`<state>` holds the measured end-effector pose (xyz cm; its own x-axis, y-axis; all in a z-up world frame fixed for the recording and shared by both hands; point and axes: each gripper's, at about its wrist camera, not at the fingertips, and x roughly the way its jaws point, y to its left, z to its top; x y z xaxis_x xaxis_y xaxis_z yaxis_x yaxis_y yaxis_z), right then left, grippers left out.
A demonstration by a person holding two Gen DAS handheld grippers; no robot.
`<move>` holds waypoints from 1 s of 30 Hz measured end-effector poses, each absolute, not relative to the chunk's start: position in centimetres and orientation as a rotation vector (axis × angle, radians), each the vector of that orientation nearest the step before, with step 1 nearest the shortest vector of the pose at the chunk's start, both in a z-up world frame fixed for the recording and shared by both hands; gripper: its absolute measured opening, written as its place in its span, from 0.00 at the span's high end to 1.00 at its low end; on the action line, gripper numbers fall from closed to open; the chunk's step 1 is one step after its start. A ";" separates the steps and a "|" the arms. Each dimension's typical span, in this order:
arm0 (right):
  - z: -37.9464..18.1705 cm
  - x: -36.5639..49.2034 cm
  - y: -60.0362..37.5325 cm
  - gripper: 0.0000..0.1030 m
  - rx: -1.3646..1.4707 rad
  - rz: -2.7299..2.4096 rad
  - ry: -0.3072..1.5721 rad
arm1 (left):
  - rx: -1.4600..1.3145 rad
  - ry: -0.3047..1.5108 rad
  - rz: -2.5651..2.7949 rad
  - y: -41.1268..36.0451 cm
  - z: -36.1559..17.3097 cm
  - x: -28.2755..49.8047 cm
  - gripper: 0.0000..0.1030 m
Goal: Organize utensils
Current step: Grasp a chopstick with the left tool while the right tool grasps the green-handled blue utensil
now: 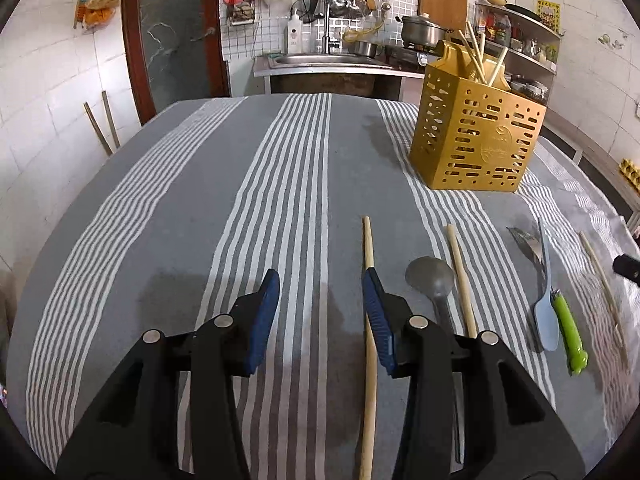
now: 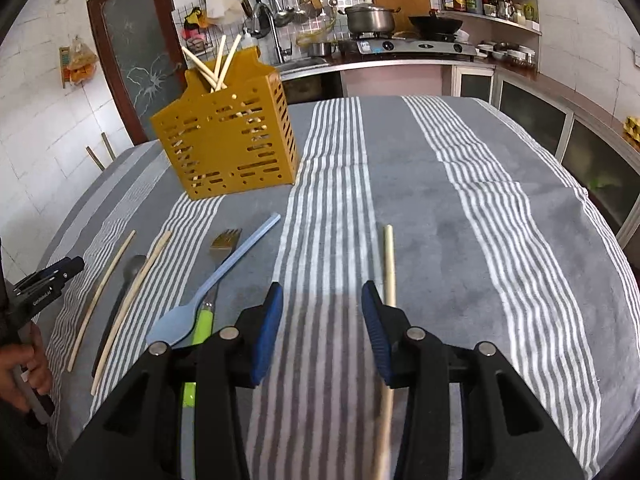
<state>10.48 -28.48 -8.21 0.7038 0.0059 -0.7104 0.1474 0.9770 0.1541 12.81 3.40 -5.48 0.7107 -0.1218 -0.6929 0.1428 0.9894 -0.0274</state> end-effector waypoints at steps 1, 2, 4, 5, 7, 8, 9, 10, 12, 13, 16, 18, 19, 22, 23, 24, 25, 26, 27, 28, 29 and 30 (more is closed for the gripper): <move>-8.2 10.6 -28.2 0.60 0.206 -0.075 0.793 | 0.013 0.788 -0.166 3.3 -5.5 13.3 0.59; -8.3 11.0 -27.9 0.60 0.206 -0.074 0.800 | 0.002 0.802 -0.179 3.3 -5.6 13.8 0.59; -8.3 11.9 -27.5 0.60 0.211 -0.069 0.812 | 0.016 0.813 -0.194 2.8 -5.7 14.3 0.59; -8.3 12.5 -27.2 0.60 0.219 -0.064 0.816 | 0.032 0.813 -0.200 2.4 -5.7 14.6 0.59; -8.3 13.5 -26.6 0.60 0.223 -0.060 0.829 | 0.074 0.813 -0.194 1.6 -5.9 15.4 0.59; -8.4 14.1 -26.2 0.60 0.221 -0.059 0.839 | 0.085 0.825 -0.197 1.2 -6.1 16.0 0.59; -8.5 14.9 -25.7 0.60 0.220 -0.052 0.855 | 0.089 0.831 -0.197 1.1 -6.2 16.4 0.59; -8.5 15.3 -25.4 0.60 0.223 -0.048 0.862 | 0.099 0.839 -0.197 0.8 -6.4 16.8 0.59; -8.5 16.7 -24.5 0.60 0.221 -0.058 0.875 | 0.114 0.860 -0.213 0.3 -6.7 17.6 0.59; -8.6 17.3 -24.2 0.60 0.222 -0.062 0.880 | 0.110 0.869 -0.222 0.3 -6.8 18.0 0.59; -9.1 19.0 -23.5 0.61 0.223 -0.099 0.897 | 0.123 0.883 -0.216 -0.2 -7.2 19.1 0.59; -9.5 20.0 -23.2 0.61 0.227 -0.123 0.913 | 0.120 0.901 -0.214 -0.2 -7.5 19.7 0.59; -9.9 20.6 -23.0 0.61 0.218 -0.141 0.924 | 0.120 0.906 -0.213 -0.3 -7.7 19.9 0.61; -11.0 21.9 -22.6 0.69 0.227 -0.160 0.968 | 0.122 0.921 -0.222 -0.5 -8.2 20.4 0.67; -11.3 22.2 -22.4 0.73 0.228 -0.153 0.982 | 0.132 0.925 -0.225 -0.7 -8.4 20.6 0.67; -11.7 22.4 -22.1 0.78 0.226 -0.146 0.996 | 0.140 0.928 -0.229 -0.7 -8.5 20.7 0.68; -12.0 22.6 -22.0 0.79 0.226 -0.142 1.003 | 0.148 0.933 -0.235 -0.8 -8.7 20.8 0.70; -12.1 22.7 -22.1 0.81 0.227 -0.140 1.002 | 0.154 0.940 -0.244 -0.9 -8.7 21.0 0.70; -12.1 22.7 -22.2 0.82 0.230 -0.136 1.003 | 0.152 0.942 -0.250 -0.7 -8.8 20.9 0.74; -12.1 22.8 -22.6 0.83 0.249 -0.128 1.007 | 0.149 0.945 -0.253 -0.6 -8.8 21.1 0.81; -12.1 22.9 -22.8 0.85 0.261 -0.122 1.010 | 0.145 0.947 -0.251 -0.6 -8.8 21.3 0.85; -12.1 23.0 -23.0 0.89 0.267 -0.119 1.013 | 0.139 0.950 -0.247 -0.5 -8.8 21.6 0.92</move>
<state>22.98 -23.02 -12.06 0.5262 0.0252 -0.8500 0.2210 0.9611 0.1653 21.55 -0.46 -8.82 0.5568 -0.1476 -0.8174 0.2690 0.9631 0.0094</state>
